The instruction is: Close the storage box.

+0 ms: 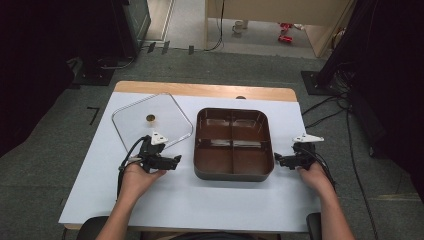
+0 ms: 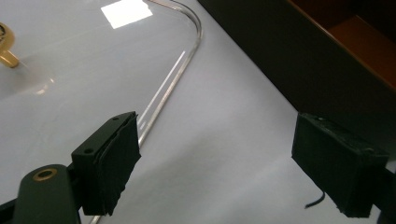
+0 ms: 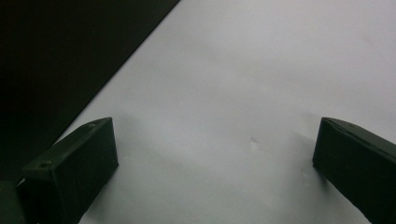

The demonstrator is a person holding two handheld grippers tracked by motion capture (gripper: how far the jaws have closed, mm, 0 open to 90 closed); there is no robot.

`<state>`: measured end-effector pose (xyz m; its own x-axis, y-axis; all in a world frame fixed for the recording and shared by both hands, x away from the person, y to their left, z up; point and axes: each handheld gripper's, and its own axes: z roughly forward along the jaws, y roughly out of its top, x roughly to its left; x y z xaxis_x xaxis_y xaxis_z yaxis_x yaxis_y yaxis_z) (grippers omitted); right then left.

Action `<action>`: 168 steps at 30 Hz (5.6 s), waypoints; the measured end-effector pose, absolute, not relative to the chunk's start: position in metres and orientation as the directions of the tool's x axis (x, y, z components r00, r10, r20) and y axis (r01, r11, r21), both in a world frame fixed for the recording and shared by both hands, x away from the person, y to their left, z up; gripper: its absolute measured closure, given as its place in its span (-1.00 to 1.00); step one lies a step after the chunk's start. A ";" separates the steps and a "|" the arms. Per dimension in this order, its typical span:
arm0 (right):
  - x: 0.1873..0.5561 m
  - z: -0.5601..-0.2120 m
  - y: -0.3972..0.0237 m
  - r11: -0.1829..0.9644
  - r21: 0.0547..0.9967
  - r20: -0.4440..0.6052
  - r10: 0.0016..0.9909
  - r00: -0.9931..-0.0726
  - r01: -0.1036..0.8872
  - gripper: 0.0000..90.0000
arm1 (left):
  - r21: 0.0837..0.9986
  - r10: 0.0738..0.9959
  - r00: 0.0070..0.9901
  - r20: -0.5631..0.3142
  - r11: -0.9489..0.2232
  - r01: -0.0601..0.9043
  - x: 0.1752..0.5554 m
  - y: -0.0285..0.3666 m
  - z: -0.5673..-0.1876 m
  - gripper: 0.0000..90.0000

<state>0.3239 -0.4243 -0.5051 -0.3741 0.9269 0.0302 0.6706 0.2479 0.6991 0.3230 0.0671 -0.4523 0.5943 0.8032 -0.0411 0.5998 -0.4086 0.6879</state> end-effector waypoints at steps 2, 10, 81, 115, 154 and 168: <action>0.324 -0.505 -0.424 0.248 0.699 0.030 0.927 -0.374 0.671 -1.00 | 0.687 0.805 0.591 -0.047 -0.404 0.604 0.326 0.069 -0.452 -0.66; 0.324 -0.505 -0.424 0.248 0.699 0.030 0.927 -0.374 0.671 -1.00 | 0.695 0.808 0.587 -0.045 -0.397 0.600 0.340 0.075 -0.449 -0.66; 0.324 -0.505 -0.424 0.248 0.700 0.030 0.927 -0.375 0.670 -1.00 | 0.725 0.913 0.405 -0.045 -0.249 0.642 0.454 0.131 -0.481 0.26; 0.324 -0.505 -0.424 0.249 0.700 0.029 0.927 -0.375 0.669 -1.00 | 0.727 0.901 0.413 -0.128 -0.198 0.657 0.433 0.146 -0.419 0.32; 0.324 -0.505 -0.424 0.245 0.699 0.033 0.928 -0.372 0.672 -1.00 | 0.790 0.727 0.681 -0.086 -0.367 0.491 0.389 0.026 -0.381 0.32; 0.324 -0.505 -0.424 0.249 0.699 0.030 0.927 -0.375 0.670 -1.00 | 0.782 0.639 0.766 -0.067 -0.443 0.438 0.383 -0.026 -0.398 0.32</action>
<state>0.3240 -0.4244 -0.5051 -0.3750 0.9265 0.0301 0.6702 0.2485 0.6993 0.3832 -0.0256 -0.3983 0.7659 0.6394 -0.0670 0.4382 -0.4429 0.7822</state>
